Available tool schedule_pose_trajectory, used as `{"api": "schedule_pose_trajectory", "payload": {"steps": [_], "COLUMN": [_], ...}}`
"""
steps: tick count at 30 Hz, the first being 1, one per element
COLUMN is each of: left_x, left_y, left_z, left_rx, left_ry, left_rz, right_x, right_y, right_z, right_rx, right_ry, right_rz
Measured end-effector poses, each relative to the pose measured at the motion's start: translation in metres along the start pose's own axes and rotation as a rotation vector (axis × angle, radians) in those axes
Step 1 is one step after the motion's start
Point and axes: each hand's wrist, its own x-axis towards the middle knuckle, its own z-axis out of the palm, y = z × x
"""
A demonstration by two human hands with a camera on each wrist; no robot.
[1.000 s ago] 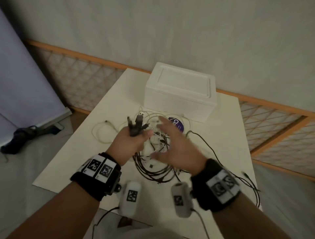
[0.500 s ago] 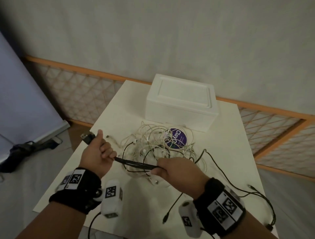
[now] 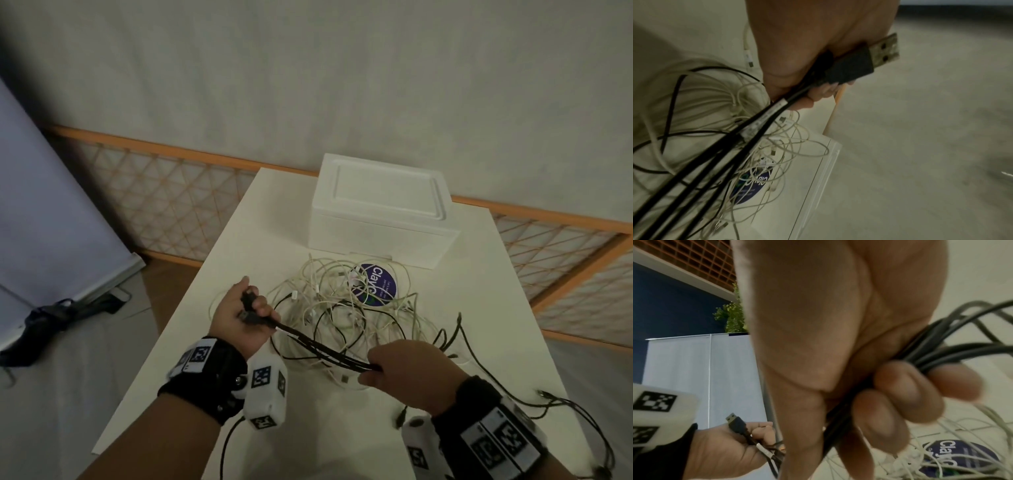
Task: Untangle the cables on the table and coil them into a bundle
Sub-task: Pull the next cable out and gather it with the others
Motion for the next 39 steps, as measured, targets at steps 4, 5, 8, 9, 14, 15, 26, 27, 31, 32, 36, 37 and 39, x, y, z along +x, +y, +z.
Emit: {"api": "schedule_pose_trajectory", "payload": {"steps": [4,5,8,9,14,15,26,27,31,32,36,37,39], "left_x": [-0.002,-0.003,-0.008,-0.010,-0.022,-0.024,-0.039,-0.037,-0.023,-0.024,-0.034,-0.036,-0.040], "left_y": [-0.002,-0.004,-0.016,-0.021,-0.032,-0.029,-0.021,-0.018,-0.007,-0.009,-0.015,-0.015,-0.012], "left_z": [0.012,0.015,0.023,0.027,0.035,0.034,0.031,0.026,0.001,-0.001,0.012,0.018,0.030], "left_rx": [-0.004,-0.010,-0.030,-0.027,0.074,0.127,0.718,0.747,0.729,0.767,0.774,0.748,0.752], "left_ry": [0.020,0.017,0.016,0.019,-0.037,-0.062,-0.286,-0.343,-0.521,-0.547,-0.440,-0.368,-0.280], "left_rz": [-0.032,-0.045,-0.080,-0.086,-0.038,-0.004,0.280,0.303,0.386,0.390,0.419,0.466,0.510], "right_x": [0.010,0.015,0.035,0.042,0.068,0.069,0.084,0.083,0.080,0.077,0.084,0.085,0.084], "right_y": [-0.009,-0.014,-0.042,-0.053,-0.082,-0.082,-0.098,-0.097,-0.092,-0.092,-0.097,-0.099,-0.104], "right_z": [-0.002,-0.003,-0.005,-0.005,-0.002,-0.003,-0.023,-0.026,-0.030,-0.032,-0.031,-0.032,-0.036], "right_rx": [0.091,0.127,0.281,0.344,0.541,0.555,0.707,0.691,0.650,0.598,0.498,0.463,0.421], "right_ry": [-0.066,-0.067,0.007,0.046,0.227,0.229,0.252,0.275,0.350,0.346,0.357,0.364,0.359], "right_rz": [-0.001,-0.015,-0.056,-0.076,-0.075,-0.064,-0.130,-0.116,-0.087,-0.142,-0.266,-0.268,-0.298]}}
